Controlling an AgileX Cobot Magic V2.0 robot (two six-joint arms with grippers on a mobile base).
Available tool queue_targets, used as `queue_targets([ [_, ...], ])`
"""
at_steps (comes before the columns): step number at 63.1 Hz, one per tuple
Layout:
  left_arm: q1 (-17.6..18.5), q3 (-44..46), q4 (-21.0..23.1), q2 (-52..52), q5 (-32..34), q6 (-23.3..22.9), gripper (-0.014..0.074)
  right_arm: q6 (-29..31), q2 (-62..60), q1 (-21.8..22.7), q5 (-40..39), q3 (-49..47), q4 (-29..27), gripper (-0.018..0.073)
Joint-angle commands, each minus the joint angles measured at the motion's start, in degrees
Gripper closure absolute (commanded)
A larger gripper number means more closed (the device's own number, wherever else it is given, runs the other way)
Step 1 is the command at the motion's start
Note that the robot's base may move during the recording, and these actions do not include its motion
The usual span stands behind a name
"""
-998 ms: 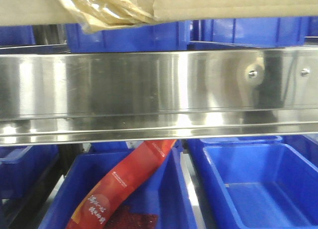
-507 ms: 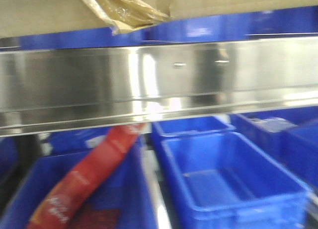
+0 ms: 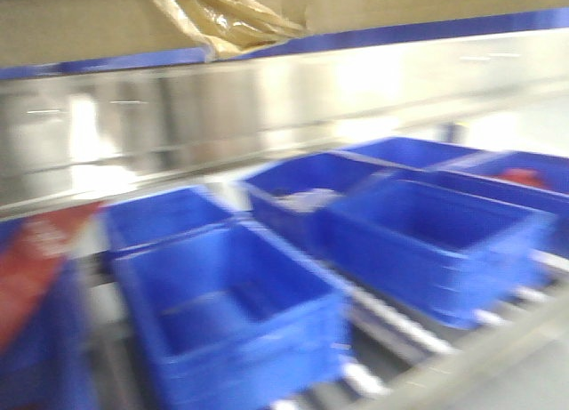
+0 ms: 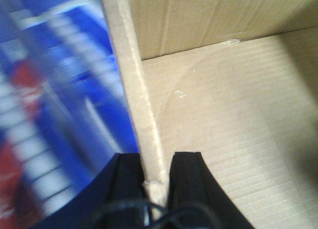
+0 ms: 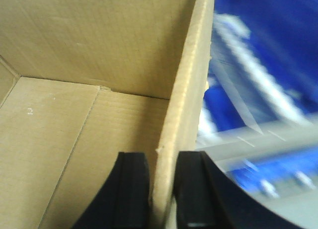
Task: Grab carton from right shelf to conveyor
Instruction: 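Hold the carton with both grippers while driving toward the red conveyor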
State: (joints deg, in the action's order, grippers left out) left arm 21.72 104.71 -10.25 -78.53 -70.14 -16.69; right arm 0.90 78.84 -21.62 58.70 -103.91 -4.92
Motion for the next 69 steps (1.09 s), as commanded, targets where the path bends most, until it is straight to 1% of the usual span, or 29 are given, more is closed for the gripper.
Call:
queue_targets([
  [1, 0.3, 0.4, 0.7, 0.8, 0.8, 0.4, 0.0613, 0.1, -0.7, 0.3, -4.1, -0.3, 1.3, 0.0627],
  [69, 0.3, 0.4, 0.6, 0.8, 0.9, 0.4, 0.0613, 0.1, -0.7, 0.3, -4.1, -0.3, 1.3, 0.0627],
])
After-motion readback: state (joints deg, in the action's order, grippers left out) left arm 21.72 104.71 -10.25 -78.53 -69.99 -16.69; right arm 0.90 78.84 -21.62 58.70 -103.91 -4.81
